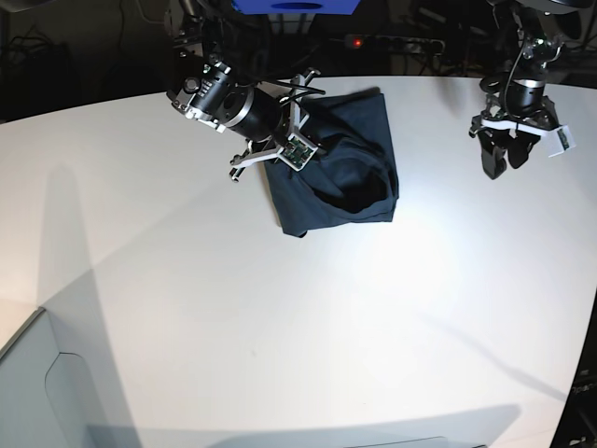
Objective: Fold the T-shirt properly
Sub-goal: 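Press the folded shirt with the right gripper and lift the left gripper, then grasp the folded shirt edges with both grippers and square it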
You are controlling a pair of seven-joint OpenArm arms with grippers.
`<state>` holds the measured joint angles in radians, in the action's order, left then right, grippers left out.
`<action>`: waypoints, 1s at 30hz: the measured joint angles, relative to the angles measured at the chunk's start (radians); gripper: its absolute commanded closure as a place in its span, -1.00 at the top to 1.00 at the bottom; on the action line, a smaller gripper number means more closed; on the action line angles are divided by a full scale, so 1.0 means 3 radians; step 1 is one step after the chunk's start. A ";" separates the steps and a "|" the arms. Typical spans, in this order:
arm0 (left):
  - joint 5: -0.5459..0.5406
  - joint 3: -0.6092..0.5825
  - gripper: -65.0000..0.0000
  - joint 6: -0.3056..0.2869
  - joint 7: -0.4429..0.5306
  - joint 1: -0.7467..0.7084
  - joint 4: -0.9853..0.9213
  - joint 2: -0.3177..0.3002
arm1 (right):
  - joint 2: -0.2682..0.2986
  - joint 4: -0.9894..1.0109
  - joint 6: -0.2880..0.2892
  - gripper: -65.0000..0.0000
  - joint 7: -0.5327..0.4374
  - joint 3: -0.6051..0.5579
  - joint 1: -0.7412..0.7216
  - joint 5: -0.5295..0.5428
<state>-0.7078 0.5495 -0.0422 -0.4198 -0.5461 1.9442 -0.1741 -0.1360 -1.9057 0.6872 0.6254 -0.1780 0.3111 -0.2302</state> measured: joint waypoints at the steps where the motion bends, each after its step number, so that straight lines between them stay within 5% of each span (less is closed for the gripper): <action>1: 0.0000 0.0008 -0.04 0.0000 -0.0001 -0.0001 0.0000 0.0000 | 0.0001 0.0008 0.0000 -0.95 0.0013 -0.0010 0.0001 -0.0004; 12: 0.0000 0.0015 -0.04 -0.0001 -0.0001 -0.0015 0.0022 0.0081 | 0.0011 -0.0118 0.0000 -0.99 0.0001 -0.0584 0.0027 -0.0004; 20: 0.0000 0.0188 -0.04 -0.0010 0.0011 -0.0017 0.0024 0.0079 | 0.0189 0.0142 0.0000 -0.96 0.0011 -0.1157 -0.0084 -0.0005; 30: 0.0000 0.0418 -0.03 -0.0013 -0.0011 -0.0017 0.0024 0.0083 | 0.0175 0.0364 0.0001 0.05 0.0022 -0.1240 -0.0198 -0.0008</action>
<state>-0.7078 0.6750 -0.0460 -0.4232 -0.5510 1.9514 -0.1493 -0.0834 -1.7966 0.6876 0.6319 -0.5499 0.2516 -0.2325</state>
